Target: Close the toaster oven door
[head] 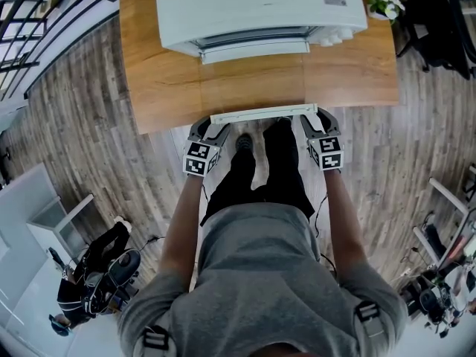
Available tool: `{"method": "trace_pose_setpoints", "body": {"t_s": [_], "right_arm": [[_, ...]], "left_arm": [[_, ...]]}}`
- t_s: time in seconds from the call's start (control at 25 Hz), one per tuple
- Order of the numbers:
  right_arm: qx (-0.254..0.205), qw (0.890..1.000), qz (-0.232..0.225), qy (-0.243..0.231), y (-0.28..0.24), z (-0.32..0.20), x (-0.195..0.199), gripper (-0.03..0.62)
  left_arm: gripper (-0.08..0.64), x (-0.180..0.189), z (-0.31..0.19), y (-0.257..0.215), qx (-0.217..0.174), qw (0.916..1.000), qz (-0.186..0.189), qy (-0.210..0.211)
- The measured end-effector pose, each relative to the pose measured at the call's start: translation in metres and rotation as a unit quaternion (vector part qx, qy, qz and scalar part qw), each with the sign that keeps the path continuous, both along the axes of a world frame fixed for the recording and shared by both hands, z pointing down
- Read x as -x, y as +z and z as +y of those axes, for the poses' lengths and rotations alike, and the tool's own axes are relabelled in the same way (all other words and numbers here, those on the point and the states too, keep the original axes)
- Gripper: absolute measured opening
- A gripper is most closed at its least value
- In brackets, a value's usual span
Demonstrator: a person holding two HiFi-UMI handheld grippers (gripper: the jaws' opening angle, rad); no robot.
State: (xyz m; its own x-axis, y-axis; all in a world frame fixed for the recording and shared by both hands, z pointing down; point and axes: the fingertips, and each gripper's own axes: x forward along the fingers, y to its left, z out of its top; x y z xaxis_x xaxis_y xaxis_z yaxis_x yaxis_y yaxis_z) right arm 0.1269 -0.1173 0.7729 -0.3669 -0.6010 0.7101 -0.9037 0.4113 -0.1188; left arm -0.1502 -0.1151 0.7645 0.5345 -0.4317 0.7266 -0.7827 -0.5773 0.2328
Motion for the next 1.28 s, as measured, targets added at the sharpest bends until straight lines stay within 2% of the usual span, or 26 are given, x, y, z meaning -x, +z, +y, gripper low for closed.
{"method": "trace_pose_setpoints", "body": {"t_s": [0.48,0.92,1.16,1.28], "right_arm": [[-0.005,1.0,-0.021,0.009,-0.004,-0.011,0.002,0.184],[-0.027,0.998,-0.056,0.023,-0.038,-0.016,0.005,0.156],[-0.032,0.996,-0.078,0.028,-0.059,-0.02,0.006,0.143],[-0.037,0.996,-0.081,0.024,-0.068,-0.021,0.01,0.104]], "left_arm": [[0.225,-0.004,-0.008,-0.009,0.002,1.0,0.006,-0.004],[0.221,-0.002,-0.017,-0.041,-0.03,0.9994,0.016,0.01],[0.193,-0.003,-0.021,-0.062,-0.029,0.9978,0.058,0.009],[0.167,-0.004,-0.023,-0.073,-0.03,0.9964,0.08,-0.001]]}}
